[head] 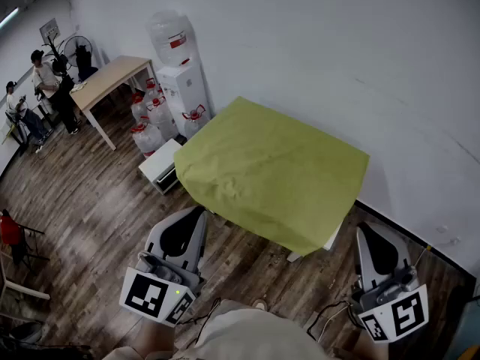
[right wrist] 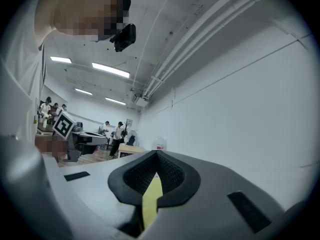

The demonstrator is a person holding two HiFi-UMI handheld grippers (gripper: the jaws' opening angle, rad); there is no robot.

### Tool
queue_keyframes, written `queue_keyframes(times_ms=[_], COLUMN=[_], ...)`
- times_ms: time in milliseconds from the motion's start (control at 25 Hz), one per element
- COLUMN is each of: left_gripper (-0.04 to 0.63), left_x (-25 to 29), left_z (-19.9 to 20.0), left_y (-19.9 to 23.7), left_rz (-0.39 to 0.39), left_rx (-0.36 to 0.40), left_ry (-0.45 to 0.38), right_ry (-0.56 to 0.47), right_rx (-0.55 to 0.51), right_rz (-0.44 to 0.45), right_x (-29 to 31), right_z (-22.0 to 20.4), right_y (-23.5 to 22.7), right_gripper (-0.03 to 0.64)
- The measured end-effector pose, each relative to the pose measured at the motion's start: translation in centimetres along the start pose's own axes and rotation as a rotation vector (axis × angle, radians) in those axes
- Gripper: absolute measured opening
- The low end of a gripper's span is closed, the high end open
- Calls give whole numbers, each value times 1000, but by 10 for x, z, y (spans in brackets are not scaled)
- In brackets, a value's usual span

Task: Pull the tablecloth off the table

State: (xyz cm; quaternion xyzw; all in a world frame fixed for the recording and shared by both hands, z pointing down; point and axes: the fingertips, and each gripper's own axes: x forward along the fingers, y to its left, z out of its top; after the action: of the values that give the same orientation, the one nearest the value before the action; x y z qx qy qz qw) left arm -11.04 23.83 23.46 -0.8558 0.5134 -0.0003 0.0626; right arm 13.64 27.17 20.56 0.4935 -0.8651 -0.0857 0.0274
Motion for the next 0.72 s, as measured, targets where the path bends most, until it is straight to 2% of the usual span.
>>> queue_keyframes(times_ms=[200, 520, 640, 680, 720], left_gripper=[23, 23, 37, 238, 362], left_x=[6, 11, 12, 13, 14], left_z=[-2, -3, 8, 13, 16], left_y=[0, -6, -2, -1, -2], left_rz=[8, 9, 60, 78, 85], left_rx=[11, 19, -20, -23, -11], left_ry=[18, 16, -67, -105, -125], right_ry=[10, 18, -2, -24, -43], right_rx=[35, 29, 36, 47, 57], right_rz=[-15, -30, -53, -56, -54], right_x=[4, 3, 2, 2, 2], right_z=[-4, -10, -8, -6, -3], right_y=[-13, -20, -29, -31, -33], right_gripper=[28, 28, 29, 44, 234])
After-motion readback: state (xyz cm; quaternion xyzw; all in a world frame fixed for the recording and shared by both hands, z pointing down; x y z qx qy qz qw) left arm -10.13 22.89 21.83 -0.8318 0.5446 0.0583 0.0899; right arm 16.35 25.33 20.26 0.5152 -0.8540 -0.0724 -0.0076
